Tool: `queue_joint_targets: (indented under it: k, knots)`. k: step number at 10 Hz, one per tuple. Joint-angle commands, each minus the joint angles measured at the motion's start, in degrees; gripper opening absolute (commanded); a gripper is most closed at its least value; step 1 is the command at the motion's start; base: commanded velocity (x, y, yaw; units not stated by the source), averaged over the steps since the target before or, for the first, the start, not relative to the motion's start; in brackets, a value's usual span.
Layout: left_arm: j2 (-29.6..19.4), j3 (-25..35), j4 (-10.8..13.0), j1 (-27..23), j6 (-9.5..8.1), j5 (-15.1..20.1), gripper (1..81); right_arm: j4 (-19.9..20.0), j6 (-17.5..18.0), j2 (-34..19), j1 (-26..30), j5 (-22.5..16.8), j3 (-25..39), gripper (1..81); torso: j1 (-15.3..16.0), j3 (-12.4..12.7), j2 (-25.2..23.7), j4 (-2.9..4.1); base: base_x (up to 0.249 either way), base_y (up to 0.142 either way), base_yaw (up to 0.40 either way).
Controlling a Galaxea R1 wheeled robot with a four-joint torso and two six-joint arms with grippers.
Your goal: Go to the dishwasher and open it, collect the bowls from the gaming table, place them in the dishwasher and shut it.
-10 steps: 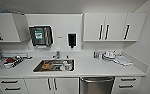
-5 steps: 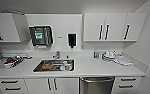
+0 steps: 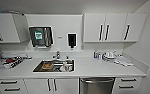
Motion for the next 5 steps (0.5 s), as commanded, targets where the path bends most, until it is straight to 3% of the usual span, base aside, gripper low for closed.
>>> queue_joint_targets:
  k: [1, 5]
  knots:
    - [-4.8, 5.2, 0.5, -2.8, -0.16, 2.2, 81.1, 0.4, 0.1, -9.9, 3.1, -2.8, 12.5, 81.1, 3.6, -5.3, -5.6, 0.00, 0.000, 0.000, 0.000]
    - [-7.2, 6.9, 0.3, -1.8, -0.16, 1.9, 81.1, 1.3, 0.2, -11.7, 4.0, -2.7, 12.9, 81.1, 8.6, -12.3, -13.5, 0.00, 0.000, 0.000, 0.000]
